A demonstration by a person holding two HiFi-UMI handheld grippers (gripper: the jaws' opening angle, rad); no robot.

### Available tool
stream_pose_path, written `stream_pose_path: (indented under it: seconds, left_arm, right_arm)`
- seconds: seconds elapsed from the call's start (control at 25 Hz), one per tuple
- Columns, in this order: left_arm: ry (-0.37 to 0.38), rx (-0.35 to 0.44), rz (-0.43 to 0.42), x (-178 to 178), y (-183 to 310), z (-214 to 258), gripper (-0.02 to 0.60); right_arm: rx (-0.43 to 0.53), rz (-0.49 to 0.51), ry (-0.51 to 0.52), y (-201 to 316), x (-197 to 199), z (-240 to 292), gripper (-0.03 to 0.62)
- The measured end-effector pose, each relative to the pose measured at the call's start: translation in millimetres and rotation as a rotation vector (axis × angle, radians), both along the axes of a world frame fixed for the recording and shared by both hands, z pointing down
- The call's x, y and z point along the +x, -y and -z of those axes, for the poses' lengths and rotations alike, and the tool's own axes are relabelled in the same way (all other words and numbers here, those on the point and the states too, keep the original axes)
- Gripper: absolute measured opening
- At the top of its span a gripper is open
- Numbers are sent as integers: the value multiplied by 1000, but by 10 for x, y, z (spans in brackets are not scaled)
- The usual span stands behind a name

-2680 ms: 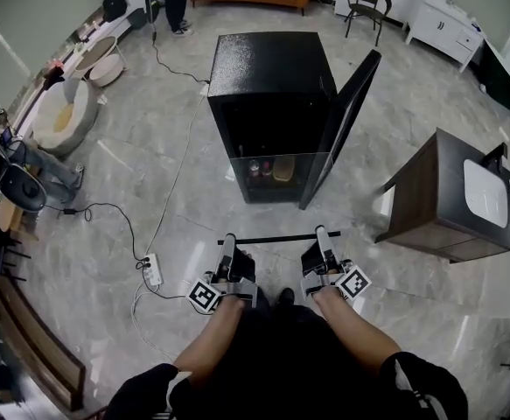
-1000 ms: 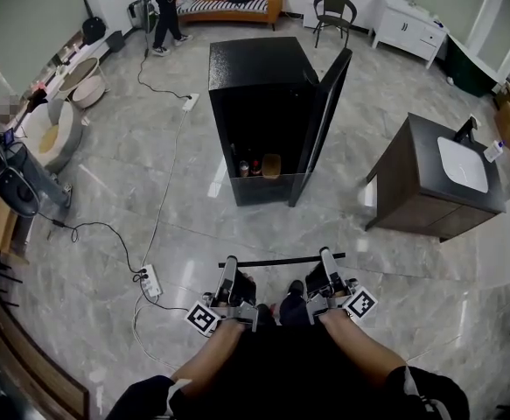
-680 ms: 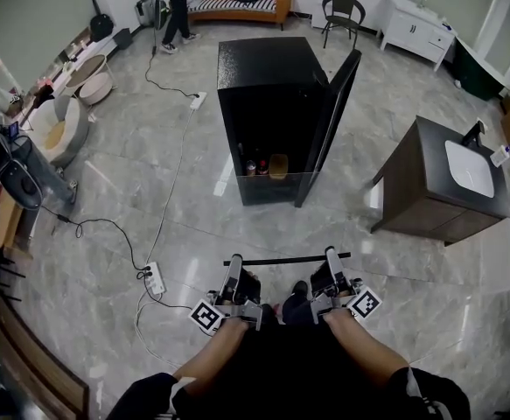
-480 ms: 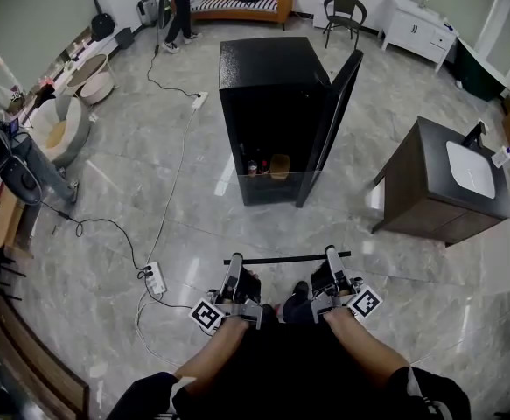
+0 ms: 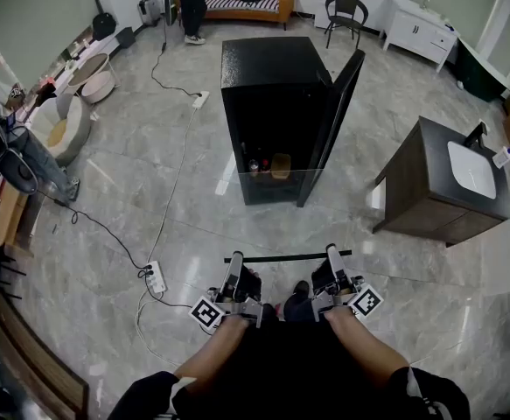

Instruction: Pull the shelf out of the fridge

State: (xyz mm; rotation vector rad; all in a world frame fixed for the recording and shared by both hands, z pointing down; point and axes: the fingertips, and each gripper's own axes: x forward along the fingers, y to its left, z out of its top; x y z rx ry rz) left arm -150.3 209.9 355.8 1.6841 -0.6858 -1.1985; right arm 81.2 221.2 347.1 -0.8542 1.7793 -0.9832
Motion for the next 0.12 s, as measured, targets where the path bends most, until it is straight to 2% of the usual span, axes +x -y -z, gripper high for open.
stream_pose_path:
  seconds: [0.12]
  left_arm:
    - [4,11,-2,-12,39,-1,34]
  right_arm:
    - [17,7,-10,31,-21,15,41]
